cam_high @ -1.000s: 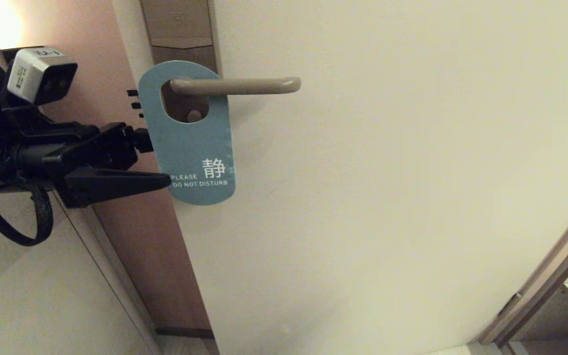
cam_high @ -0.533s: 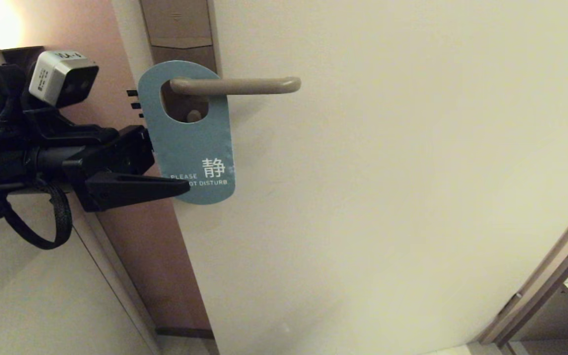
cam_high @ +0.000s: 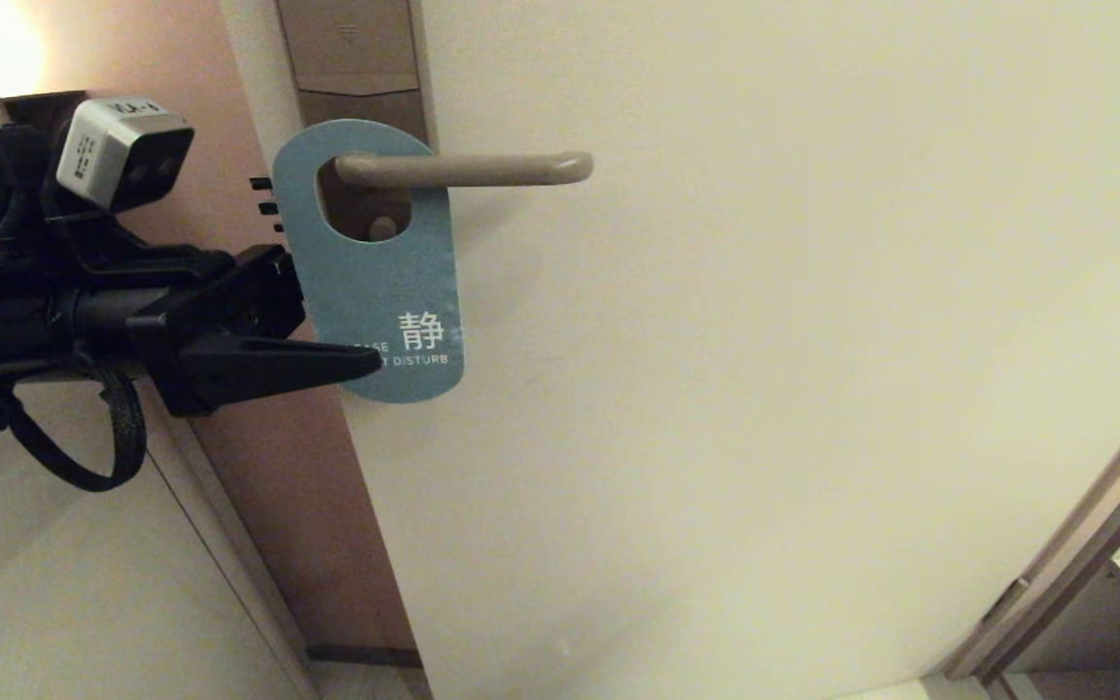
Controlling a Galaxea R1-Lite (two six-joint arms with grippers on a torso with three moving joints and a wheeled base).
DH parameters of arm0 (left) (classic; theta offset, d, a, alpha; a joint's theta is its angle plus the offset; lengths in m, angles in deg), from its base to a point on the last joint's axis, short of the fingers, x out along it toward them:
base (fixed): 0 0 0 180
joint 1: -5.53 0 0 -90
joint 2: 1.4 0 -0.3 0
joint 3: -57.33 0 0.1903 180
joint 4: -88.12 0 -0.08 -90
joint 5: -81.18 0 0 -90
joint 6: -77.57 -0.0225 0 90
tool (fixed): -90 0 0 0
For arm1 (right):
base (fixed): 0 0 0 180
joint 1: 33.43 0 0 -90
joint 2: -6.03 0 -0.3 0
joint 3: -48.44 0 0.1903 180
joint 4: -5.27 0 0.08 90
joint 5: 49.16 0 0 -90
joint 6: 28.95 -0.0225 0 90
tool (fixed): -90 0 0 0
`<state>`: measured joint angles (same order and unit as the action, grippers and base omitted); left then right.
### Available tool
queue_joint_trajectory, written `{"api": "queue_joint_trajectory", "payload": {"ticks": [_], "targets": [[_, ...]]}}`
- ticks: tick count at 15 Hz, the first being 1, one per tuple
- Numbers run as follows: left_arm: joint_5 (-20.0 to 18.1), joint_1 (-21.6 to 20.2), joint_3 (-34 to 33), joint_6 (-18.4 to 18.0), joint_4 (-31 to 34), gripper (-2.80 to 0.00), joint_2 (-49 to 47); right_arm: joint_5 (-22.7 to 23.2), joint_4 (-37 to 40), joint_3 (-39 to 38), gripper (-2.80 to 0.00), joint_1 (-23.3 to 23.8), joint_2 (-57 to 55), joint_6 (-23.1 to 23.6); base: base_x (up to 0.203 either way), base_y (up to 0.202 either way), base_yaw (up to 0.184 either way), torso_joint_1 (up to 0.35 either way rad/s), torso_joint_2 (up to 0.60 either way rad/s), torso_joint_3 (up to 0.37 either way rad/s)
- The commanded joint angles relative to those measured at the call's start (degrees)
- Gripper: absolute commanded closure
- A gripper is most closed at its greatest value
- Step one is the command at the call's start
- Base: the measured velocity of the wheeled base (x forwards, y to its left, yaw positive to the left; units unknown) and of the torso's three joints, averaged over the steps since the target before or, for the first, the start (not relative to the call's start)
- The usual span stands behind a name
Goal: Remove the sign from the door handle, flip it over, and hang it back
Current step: Take down the sign
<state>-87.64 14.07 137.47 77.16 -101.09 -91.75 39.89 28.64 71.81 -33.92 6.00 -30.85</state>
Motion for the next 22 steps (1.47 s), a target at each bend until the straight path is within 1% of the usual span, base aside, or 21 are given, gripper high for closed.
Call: {"api": "queue_joint_trajectory", "payload": {"ticks": [1, 4, 10, 13, 14, 17, 22], "targets": [[-0.3, 0.1, 0.0, 0.3, -0.6, 0.00, 0.2, 0.0, 0.0, 0.0, 0.00, 0.0, 0.0, 0.0, 0.000, 0.000, 0.000, 0.000, 0.00, 0.000], [1.2, 0.8, -0.1, 0.4, -0.7, 0.00, 0.4, 0.0, 0.0, 0.0, 0.00, 0.0, 0.0, 0.0, 0.000, 0.000, 0.000, 0.000, 0.00, 0.000], [2.0, 0.9, -0.2, 0.3, -0.8, 0.00, 0.9, 0.0, 0.0, 0.0, 0.00, 0.0, 0.0, 0.0, 0.000, 0.000, 0.000, 0.000, 0.00, 0.000], [4.2, 1.3, -0.3, 0.3, -0.7, 0.00, 1.7, 0.0, 0.0, 0.0, 0.00, 0.0, 0.0, 0.0, 0.000, 0.000, 0.000, 0.000, 0.00, 0.000], [5.3, 1.4, -0.4, 0.2, -0.7, 0.00, 1.9, 0.0, 0.0, 0.0, 0.00, 0.0, 0.0, 0.0, 0.000, 0.000, 0.000, 0.000, 0.00, 0.000], [10.1, 2.5, -1.1, 0.1, -0.7, 0.00, 2.2, 0.0, 0.0, 0.0, 0.00, 0.0, 0.0, 0.0, 0.000, 0.000, 0.000, 0.000, 0.00, 0.000], [19.7, 6.1, -2.4, 0.0, -0.6, 0.00, 3.4, 0.0, 0.0, 0.0, 0.00, 0.0, 0.0, 0.0, 0.000, 0.000, 0.000, 0.000, 0.00, 0.000]]}}
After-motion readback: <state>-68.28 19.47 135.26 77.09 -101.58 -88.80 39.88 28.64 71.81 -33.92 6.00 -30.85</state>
